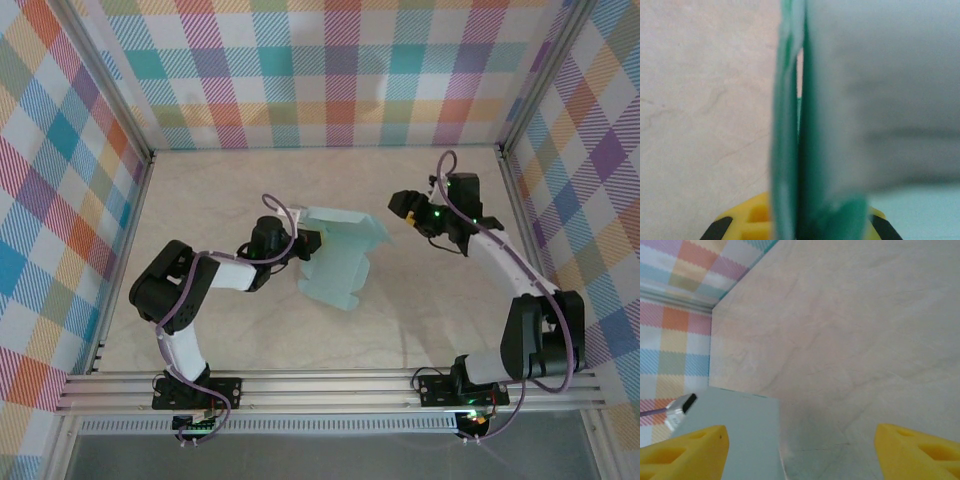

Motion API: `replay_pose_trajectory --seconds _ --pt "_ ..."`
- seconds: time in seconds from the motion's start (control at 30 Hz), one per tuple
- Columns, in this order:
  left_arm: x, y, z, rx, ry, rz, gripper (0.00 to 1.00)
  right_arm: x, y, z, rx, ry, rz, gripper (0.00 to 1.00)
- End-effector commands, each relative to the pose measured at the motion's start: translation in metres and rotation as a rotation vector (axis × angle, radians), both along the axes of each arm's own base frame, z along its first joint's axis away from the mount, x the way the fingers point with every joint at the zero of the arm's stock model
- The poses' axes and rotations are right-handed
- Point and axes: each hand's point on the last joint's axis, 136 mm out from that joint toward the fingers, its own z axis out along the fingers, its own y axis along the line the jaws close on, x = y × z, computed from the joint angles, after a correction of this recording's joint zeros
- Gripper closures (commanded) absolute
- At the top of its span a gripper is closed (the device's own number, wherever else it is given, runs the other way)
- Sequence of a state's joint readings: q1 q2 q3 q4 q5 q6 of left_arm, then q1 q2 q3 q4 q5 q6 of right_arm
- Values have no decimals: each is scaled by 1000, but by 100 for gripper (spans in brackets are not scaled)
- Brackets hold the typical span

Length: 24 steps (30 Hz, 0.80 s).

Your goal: Fold the paper box

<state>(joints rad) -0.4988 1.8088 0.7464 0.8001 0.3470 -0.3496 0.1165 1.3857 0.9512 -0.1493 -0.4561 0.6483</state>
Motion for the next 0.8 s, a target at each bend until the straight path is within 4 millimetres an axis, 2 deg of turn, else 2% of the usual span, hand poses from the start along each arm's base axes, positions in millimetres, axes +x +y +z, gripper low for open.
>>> replay_pose_trajectory --seconds 0.0,0.1,0.27,0.37,0.47,0.63,0.77 --pt "12 -7 48 -140 -64 -12 100 7 -12 26 38 -117 -69 24" --pt "16 -12 61 -190 -79 -28 100 5 -15 27 50 -138 -75 24" --pt "16 -20 70 -216 -95 -80 100 0 3 37 110 -194 49 25" --pt "12 -21 66 -187 -112 -107 100 7 12 33 116 -133 99 25" --pt "8 -21 57 -109 -127 -126 100 17 30 28 123 -82 159 25" --pt "1 -19 29 135 -168 -146 100 29 65 33 100 -30 289 24" --pt "-2 -18 21 207 -174 -158 100 28 98 25 91 34 414 23"
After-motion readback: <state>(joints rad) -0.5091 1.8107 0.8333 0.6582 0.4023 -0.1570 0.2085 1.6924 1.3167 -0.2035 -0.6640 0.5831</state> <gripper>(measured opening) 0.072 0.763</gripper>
